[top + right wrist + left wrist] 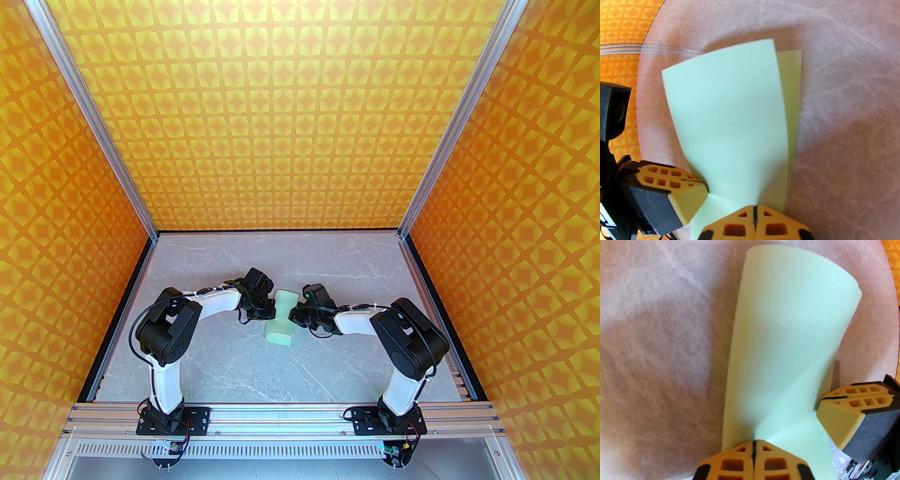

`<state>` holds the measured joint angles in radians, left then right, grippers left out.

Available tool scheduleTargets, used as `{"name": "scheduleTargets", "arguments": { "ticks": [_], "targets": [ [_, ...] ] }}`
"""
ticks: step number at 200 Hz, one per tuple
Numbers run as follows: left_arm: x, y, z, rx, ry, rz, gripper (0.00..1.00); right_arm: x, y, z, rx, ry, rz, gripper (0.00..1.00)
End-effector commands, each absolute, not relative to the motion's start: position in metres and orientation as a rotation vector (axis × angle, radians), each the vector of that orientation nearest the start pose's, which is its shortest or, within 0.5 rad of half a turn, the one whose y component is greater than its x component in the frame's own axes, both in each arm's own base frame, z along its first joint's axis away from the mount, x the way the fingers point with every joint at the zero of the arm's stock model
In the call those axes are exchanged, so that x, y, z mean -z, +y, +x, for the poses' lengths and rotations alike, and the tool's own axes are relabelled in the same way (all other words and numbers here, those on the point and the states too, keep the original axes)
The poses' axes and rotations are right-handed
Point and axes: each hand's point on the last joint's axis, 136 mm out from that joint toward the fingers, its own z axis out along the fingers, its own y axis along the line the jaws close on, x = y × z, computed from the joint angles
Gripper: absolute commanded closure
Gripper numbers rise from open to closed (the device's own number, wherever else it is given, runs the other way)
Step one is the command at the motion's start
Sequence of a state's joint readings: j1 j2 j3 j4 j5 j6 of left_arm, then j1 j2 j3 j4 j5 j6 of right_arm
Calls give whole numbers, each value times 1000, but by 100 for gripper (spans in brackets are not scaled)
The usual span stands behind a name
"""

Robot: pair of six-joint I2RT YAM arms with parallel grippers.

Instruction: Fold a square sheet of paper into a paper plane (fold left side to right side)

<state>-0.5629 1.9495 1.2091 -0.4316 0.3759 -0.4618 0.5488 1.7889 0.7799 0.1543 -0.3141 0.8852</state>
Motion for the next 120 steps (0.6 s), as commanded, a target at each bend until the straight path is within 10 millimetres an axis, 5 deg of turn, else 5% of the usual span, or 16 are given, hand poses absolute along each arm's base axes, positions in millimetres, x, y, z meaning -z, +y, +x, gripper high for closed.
{"name": "scheduleTargets", "arguments": {
  "ticks": [1, 81, 120],
  "targets": [
    [-49, -288, 344, 774, 2808, 291, 99, 18, 245, 306, -822, 2752, 317, 100],
    [-36, -296, 378, 770, 2800, 288, 98, 18, 245, 304, -829, 2751, 320, 100],
    [-13, -287, 377, 745, 2847, 270, 99, 19, 244, 303, -827, 2752, 325, 100]
  ]
}}
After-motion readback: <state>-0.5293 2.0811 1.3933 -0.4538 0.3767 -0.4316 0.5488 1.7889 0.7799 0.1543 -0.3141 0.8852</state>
